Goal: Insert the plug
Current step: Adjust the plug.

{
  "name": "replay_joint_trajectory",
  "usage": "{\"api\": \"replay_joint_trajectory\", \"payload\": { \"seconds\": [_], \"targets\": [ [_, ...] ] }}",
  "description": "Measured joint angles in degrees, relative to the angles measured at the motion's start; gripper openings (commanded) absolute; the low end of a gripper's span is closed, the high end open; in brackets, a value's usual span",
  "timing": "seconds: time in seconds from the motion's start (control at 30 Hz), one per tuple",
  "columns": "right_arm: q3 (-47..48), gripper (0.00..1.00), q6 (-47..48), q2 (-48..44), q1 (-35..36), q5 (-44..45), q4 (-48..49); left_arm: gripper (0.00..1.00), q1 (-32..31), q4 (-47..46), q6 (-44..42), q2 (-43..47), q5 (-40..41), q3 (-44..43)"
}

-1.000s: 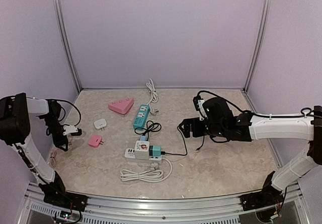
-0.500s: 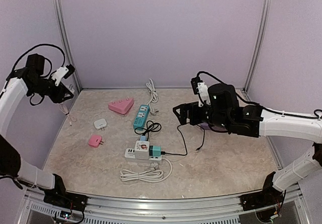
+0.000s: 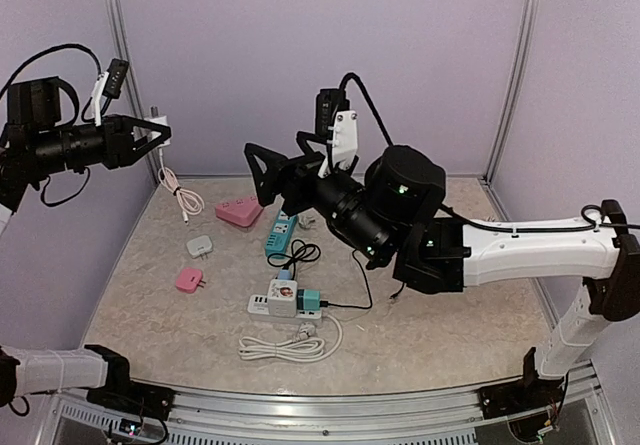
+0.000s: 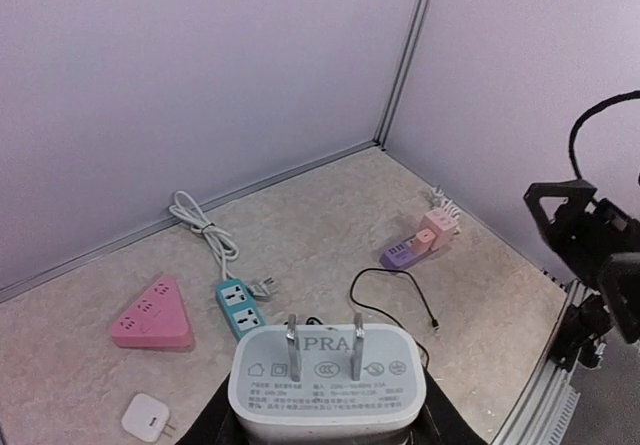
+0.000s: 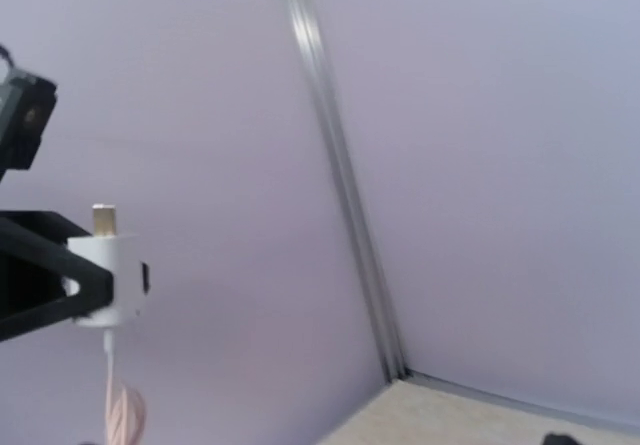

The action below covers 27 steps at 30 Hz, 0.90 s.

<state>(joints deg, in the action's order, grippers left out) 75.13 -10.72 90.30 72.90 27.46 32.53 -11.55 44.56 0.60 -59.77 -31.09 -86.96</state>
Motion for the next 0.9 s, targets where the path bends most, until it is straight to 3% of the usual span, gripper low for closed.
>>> {"api": "replay_joint_trajectory", "payload": {
  "seconds": [0.2,0.4,0.6,0.9],
  "targets": [
    [12.76,0.95,6.60,14.91,4.24,2.05,5.03,0.00,-5.49,-7.08,12.37,6.51,-3.19,8.13],
    [24.15,0.90,11.37,24.87,7.41,3.69,5.05,0.00,-7.41,-11.69,18.58,10.23,-4.59,13.51],
    [29.09,0.77,12.70,28.76,8.07,5.05,5.33,0.00,-7.96,-15.76,22.51,12.70,-5.77,15.82],
    [32.44,0.68,14.32,32.37,8.11,7.80,7.61,0.00,-7.65,-21.20,27.30,13.49,-6.60,20.85]
  ]
}}
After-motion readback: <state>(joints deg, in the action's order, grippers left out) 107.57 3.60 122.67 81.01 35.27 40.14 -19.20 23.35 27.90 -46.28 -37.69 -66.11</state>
